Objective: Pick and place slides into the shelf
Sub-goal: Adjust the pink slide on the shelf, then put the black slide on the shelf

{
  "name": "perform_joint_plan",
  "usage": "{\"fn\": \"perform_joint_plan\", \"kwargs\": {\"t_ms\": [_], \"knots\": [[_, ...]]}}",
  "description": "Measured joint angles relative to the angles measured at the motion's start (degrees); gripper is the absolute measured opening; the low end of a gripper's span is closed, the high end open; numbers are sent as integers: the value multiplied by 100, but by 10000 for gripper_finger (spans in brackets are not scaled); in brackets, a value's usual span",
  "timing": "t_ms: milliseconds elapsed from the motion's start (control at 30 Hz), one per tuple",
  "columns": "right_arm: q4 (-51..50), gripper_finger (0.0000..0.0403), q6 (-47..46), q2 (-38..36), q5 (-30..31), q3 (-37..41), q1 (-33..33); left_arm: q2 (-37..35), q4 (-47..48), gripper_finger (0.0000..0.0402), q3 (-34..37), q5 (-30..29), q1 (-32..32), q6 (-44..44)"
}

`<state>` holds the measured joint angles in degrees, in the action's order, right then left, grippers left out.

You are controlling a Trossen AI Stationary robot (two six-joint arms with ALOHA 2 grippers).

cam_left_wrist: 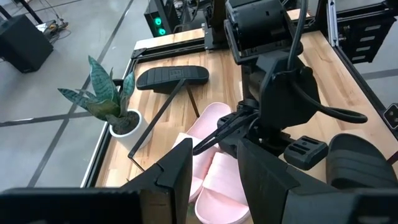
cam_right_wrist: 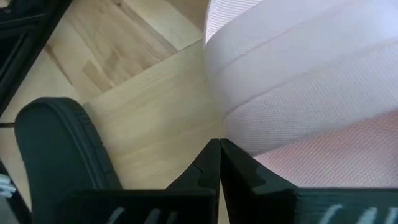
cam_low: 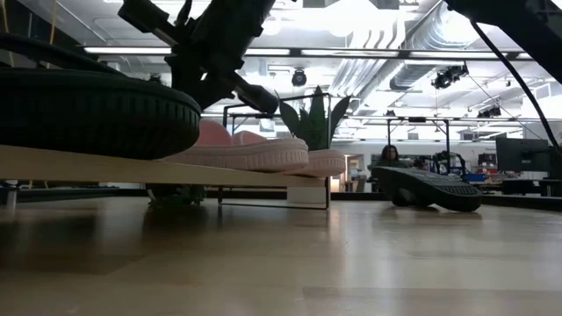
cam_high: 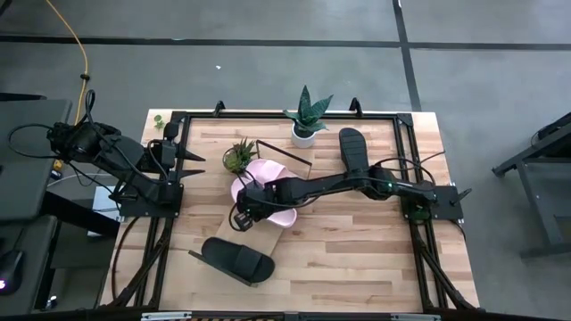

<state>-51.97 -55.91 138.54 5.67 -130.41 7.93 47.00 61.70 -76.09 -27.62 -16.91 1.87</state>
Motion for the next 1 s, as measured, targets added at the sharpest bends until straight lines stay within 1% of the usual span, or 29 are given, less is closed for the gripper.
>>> {"fn": "perform_joint_plan", "kwargs": {"t_ms": [267, 367, 567, 733, 900, 1000], "knots": [[-183, 0, -200, -4, 447, -2, 59, 1, 5, 115, 0, 0, 0, 2], [-262, 0, -213, -9, 503, -2, 62, 0, 32, 115, 0, 0, 0, 0], [-130, 0, -75, -9, 432, -2, 82, 2, 34, 115, 0, 0, 0, -1], [-138, 0, -30, -9, 416, -151, 82, 0, 34, 115, 0, 0, 0, -2], [-183, 0, 98, -7, 205, -433, 79, 1, 53, 115, 0, 0, 0, -4], [-35, 0, 246, -122, 9, -407, 124, 0, 134, 115, 0, 0, 0, -4]]}}
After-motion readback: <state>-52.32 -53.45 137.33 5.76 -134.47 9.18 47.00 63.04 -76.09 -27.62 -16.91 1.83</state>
